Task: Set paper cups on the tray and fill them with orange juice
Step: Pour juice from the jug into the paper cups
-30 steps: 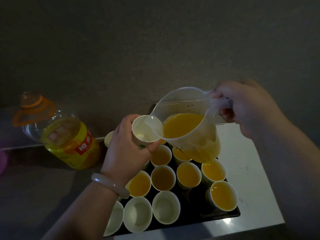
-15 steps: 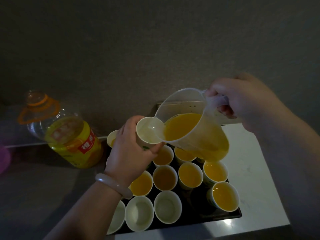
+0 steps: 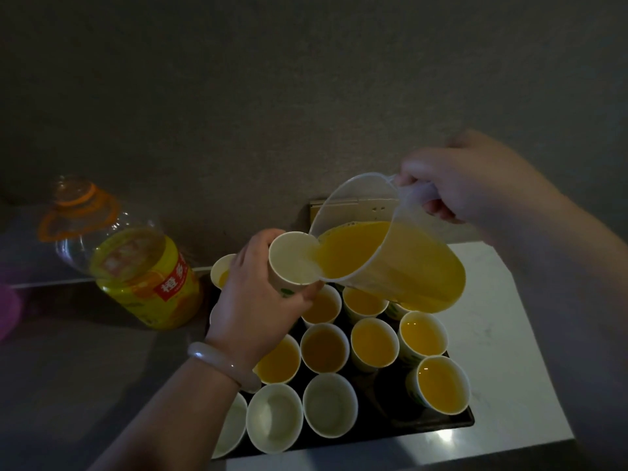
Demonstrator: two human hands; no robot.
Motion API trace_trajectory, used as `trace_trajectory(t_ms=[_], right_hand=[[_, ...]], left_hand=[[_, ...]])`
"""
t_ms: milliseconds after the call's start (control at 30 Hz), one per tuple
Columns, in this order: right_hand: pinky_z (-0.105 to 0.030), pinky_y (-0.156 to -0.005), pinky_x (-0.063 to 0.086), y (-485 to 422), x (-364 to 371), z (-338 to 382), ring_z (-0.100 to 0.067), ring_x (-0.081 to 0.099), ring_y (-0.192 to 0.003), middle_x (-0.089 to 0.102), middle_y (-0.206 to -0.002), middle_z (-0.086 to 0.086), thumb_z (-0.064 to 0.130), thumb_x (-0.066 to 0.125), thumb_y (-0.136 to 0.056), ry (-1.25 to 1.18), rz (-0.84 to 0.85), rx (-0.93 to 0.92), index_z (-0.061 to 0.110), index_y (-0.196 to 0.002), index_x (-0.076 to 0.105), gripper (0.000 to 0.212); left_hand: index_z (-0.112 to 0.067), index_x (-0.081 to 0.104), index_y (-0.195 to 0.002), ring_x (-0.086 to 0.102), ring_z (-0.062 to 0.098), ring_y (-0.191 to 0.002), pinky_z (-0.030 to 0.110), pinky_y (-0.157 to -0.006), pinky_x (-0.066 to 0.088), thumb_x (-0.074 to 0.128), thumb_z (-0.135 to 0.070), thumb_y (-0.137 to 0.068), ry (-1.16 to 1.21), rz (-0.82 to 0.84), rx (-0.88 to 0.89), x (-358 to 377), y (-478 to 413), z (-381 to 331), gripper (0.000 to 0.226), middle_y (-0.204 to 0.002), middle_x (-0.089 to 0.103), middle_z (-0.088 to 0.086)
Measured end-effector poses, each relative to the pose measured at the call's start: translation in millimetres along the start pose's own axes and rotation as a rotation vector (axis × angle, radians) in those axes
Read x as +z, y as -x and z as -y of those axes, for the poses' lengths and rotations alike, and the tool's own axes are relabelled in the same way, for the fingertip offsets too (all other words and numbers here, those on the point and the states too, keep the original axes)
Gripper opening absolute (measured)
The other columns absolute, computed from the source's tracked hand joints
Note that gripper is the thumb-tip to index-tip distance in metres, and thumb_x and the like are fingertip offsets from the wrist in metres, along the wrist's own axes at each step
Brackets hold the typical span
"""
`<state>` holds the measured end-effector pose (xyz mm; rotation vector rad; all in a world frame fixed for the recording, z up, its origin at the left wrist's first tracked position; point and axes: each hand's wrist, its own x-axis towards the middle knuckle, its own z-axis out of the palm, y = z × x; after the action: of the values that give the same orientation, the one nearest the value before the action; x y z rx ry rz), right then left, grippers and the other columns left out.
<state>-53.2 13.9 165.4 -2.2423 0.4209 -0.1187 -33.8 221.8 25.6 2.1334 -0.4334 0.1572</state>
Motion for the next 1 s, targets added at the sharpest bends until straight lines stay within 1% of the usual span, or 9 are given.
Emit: trace_trajectory(t_ms=[100, 167, 333, 400, 533, 700, 800, 867, 1000], right_hand=[[-0.026, -0.050, 0.034, 0, 1, 3, -0.009, 0.043, -0.042, 0.044, -0.034, 0.007, 0.027, 0.061, -0.078, 0.034, 0.001, 0.012, 0.015, -0.051, 0.055, 0.030], [-0.026, -0.051, 0.035, 1, 1, 5, -0.012, 0.043, -0.045, 0.044, -0.035, 0.007, 0.027, 0.062, -0.077, 0.046, -0.001, 0.008, 0.012, -0.054, 0.056, 0.028], [-0.027, -0.051, 0.035, 1, 1, 8, -0.011, 0.043, -0.045, 0.045, -0.039, 0.004, 0.027, 0.062, -0.075, 0.090, 0.013, 0.006, 0.011, -0.057, 0.060, 0.024], [-0.027, -0.049, 0.034, 1, 1, 9, -0.008, 0.042, -0.041, 0.045, -0.039, 0.003, 0.027, 0.061, -0.075, 0.109, 0.024, 0.002, 0.011, -0.057, 0.061, 0.024], [-0.028, -0.050, 0.035, 0, 2, 10, -0.012, 0.044, -0.046, 0.048, -0.042, 0.001, 0.029, 0.061, -0.076, 0.125, 0.024, 0.001, 0.009, -0.057, 0.062, 0.027], [-0.031, -0.054, 0.034, -1, 1, 14, -0.011, 0.041, -0.042, 0.045, -0.041, 0.001, 0.025, 0.062, -0.076, 0.110, 0.053, -0.001, 0.014, -0.046, 0.055, 0.033], [-0.031, -0.054, 0.034, -1, 1, 14, -0.012, 0.041, -0.046, 0.043, -0.041, 0.002, 0.025, 0.062, -0.077, 0.119, 0.052, -0.012, 0.015, -0.047, 0.054, 0.032], [-0.030, -0.053, 0.033, 0, 2, 14, -0.011, 0.040, -0.042, 0.042, -0.040, 0.003, 0.025, 0.061, -0.078, 0.140, 0.063, -0.031, 0.014, -0.046, 0.054, 0.034], [-0.031, -0.053, 0.033, -1, 3, 16, -0.010, 0.040, -0.041, 0.044, -0.040, 0.001, 0.025, 0.061, -0.075, 0.154, 0.063, -0.036, 0.012, -0.048, 0.058, 0.030]], left_hand=[[-0.032, 0.047, -0.119, 0.052, 0.005, -0.105, 0.026, -0.084, 0.048, 0.082, -0.037, -0.065, -0.016, 0.015, -0.006, 1, 0, 1, 0.065, -0.110, 0.053, -0.016], [-0.034, 0.045, -0.119, 0.052, 0.006, -0.105, 0.028, -0.085, 0.049, 0.082, -0.038, -0.065, -0.018, 0.022, -0.007, 1, 1, 1, 0.065, -0.111, 0.053, -0.016], [-0.033, 0.047, -0.120, 0.052, 0.007, -0.107, 0.037, -0.087, 0.051, 0.081, -0.040, -0.064, -0.009, 0.037, -0.009, 1, 0, 0, 0.066, -0.112, 0.054, -0.016], [-0.034, 0.046, -0.120, 0.052, 0.006, -0.107, 0.037, -0.088, 0.051, 0.082, -0.040, -0.064, -0.012, 0.037, -0.010, 1, 0, 0, 0.066, -0.112, 0.054, -0.016], [-0.034, 0.046, -0.119, 0.051, 0.005, -0.107, 0.035, -0.088, 0.050, 0.083, -0.038, -0.064, -0.014, 0.034, -0.010, 1, -1, 0, 0.066, -0.111, 0.053, -0.017], [-0.035, 0.045, -0.116, 0.051, 0.002, -0.103, 0.017, -0.079, 0.044, 0.084, -0.036, -0.063, -0.017, 0.036, -0.023, 2, -2, 2, 0.066, -0.109, 0.052, -0.016], [-0.036, 0.043, -0.116, 0.051, 0.001, -0.101, 0.015, -0.077, 0.043, 0.085, -0.036, -0.063, -0.015, 0.057, -0.043, 1, -2, 4, 0.068, -0.110, 0.051, -0.016], [-0.038, 0.041, -0.116, 0.053, 0.003, -0.101, 0.018, -0.077, 0.046, 0.085, -0.037, -0.063, -0.009, 0.075, -0.060, 1, -2, 5, 0.068, -0.109, 0.051, -0.016], [-0.043, 0.039, -0.115, 0.055, 0.008, -0.103, 0.039, -0.082, 0.054, 0.082, -0.043, -0.061, -0.008, 0.089, -0.091, 1, -2, 8, 0.069, -0.110, 0.054, -0.013]])
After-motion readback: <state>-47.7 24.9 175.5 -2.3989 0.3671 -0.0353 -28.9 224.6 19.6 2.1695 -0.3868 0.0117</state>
